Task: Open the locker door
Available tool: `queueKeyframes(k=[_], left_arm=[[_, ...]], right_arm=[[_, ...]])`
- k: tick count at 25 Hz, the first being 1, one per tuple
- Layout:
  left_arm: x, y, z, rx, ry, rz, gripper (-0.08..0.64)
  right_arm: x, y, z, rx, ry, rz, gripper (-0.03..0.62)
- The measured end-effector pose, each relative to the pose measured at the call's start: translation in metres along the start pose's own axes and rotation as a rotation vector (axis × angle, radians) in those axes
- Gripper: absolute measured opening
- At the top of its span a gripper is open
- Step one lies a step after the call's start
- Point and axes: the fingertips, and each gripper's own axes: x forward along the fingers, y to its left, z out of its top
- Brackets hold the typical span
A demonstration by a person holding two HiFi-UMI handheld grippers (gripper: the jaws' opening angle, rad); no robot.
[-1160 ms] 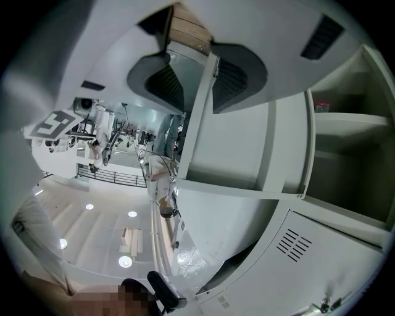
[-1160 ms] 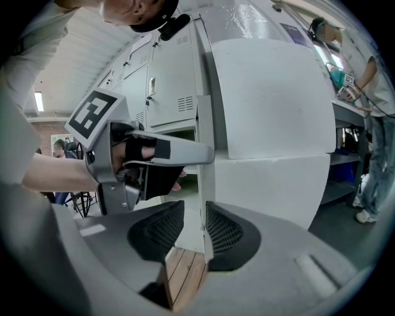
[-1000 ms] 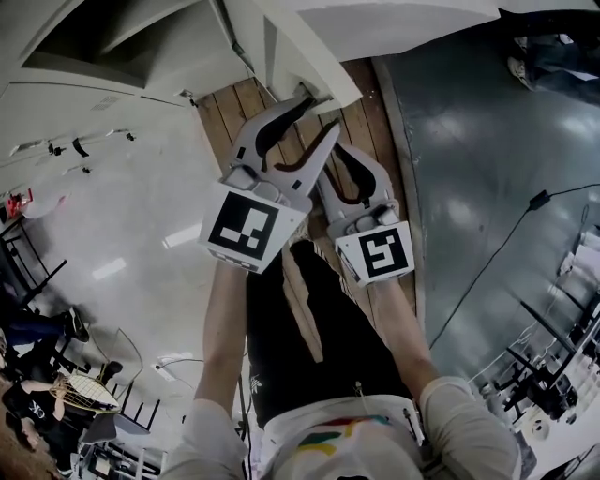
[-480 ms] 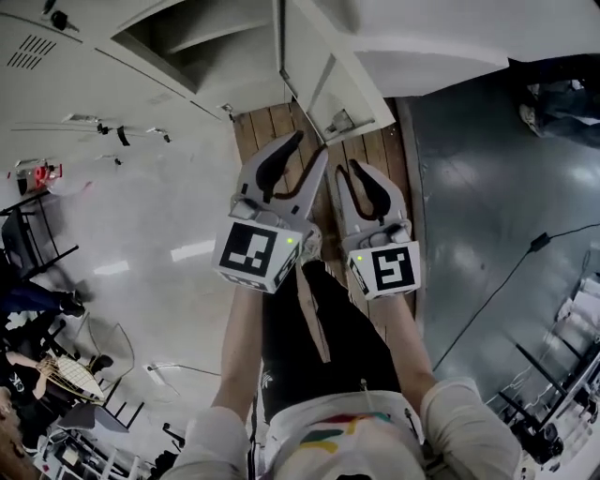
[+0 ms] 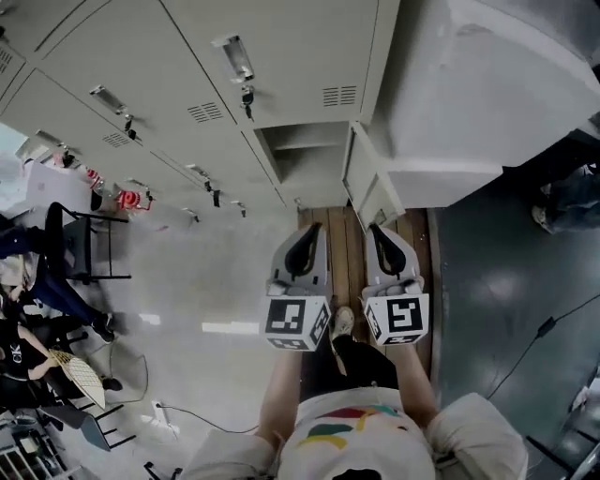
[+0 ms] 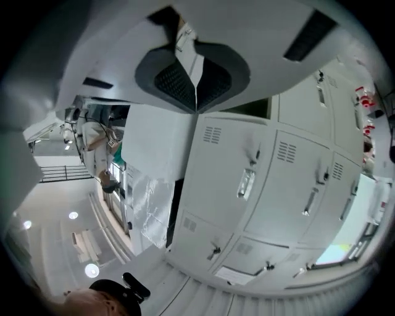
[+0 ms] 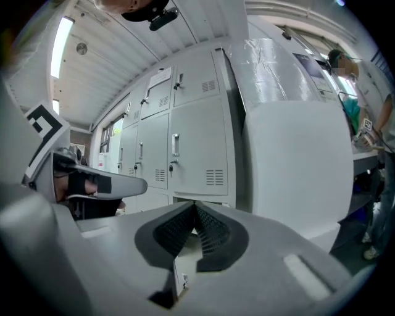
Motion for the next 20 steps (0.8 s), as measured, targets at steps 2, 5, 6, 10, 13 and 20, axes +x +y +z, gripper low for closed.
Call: queueKeyframes(k=[2,5,6,10,13,20], left_arm=[[-0.018,0.005,0.034,0.007,-0.063,0.065,0.02],[-0.043,0.011,0.074,0.015,-0.13,0.16,0.018],[-0.052,0.011,0.084,0.026,-0.149,0.178,0.018],[-0.09,0.013,0.104,0.083,-0.199,0.264,0.017],[-0.102,0.011,0.108,0.091,-0.226,0.295,0.017],[-0.12,0.001,0.113,0.159,-0.294,0.368,0.017]], right_arm=[[-0.002,0.013,0.028,-0.017,-0.006,0.013,0.003],[-0.008,0.031,0.069,-0.065,-0.027,0.059,0.003],[-0.012,0.035,0.079,-0.07,-0.035,0.072,0.003],[-0.037,0.053,0.1,-0.069,-0.078,0.12,0.003],[-0.051,0.058,0.1,-0.084,-0.092,0.13,0.003],[-0.066,0.065,0.102,-0.094,-0.129,0.125,0.003]])
